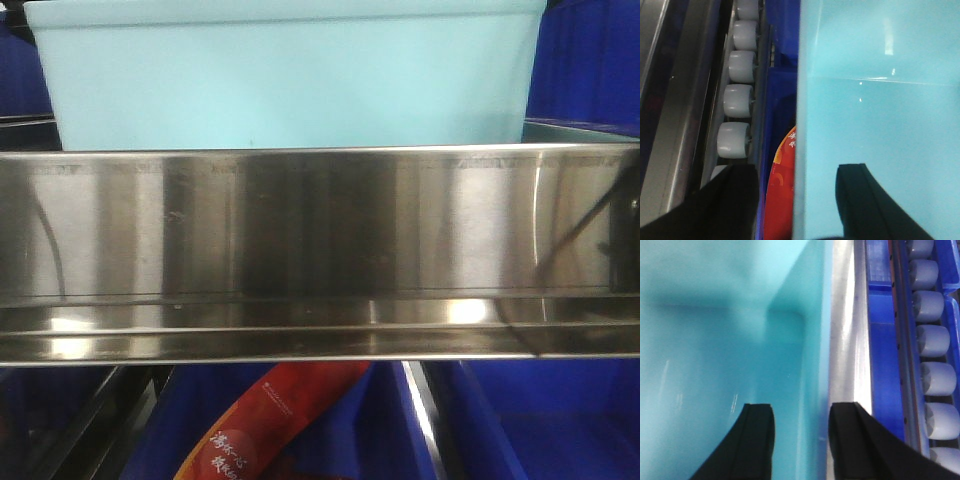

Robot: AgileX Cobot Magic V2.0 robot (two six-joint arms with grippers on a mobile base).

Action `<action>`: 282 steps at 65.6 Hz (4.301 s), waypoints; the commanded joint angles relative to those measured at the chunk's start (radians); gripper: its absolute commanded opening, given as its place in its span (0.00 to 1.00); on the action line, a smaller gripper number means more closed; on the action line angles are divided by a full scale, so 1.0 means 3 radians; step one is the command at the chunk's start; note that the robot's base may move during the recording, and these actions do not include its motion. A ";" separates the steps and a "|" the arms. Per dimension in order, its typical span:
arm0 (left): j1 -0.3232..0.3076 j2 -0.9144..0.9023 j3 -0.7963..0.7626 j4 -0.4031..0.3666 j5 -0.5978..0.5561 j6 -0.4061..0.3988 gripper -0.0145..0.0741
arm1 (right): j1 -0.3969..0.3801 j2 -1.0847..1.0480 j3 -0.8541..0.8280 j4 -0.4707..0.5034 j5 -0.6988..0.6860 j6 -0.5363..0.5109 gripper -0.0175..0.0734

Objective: Fetch blue bin and place on conveyor start
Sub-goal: 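Lift the light-teal bin with both grippers off the shelf, then pull the held bin back with both grippers, clear of the shelf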

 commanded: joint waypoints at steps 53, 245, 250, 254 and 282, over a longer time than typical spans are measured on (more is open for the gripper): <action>-0.0209 -0.0248 -0.0023 0.0016 0.0084 -0.0126 0.04 | -0.0003 -0.0329 0.0003 -0.0142 -0.0037 0.0223 0.02; -0.1133 -0.1431 -0.0284 0.1240 0.0262 -0.0796 0.04 | 0.0589 -0.1756 0.0288 -0.1031 -0.0166 0.0717 0.01; -0.1133 -0.1431 -0.0284 0.1240 0.0262 -0.0796 0.04 | 0.0589 -0.1756 0.0288 -0.1031 -0.0166 0.0717 0.01; -0.1133 -0.1431 -0.0284 0.1240 0.0262 -0.0796 0.04 | 0.0589 -0.1756 0.0288 -0.1031 -0.0166 0.0717 0.01; -0.1133 -0.1431 -0.0284 0.1240 0.0262 -0.0796 0.04 | 0.0589 -0.1756 0.0288 -0.1031 -0.0166 0.0717 0.01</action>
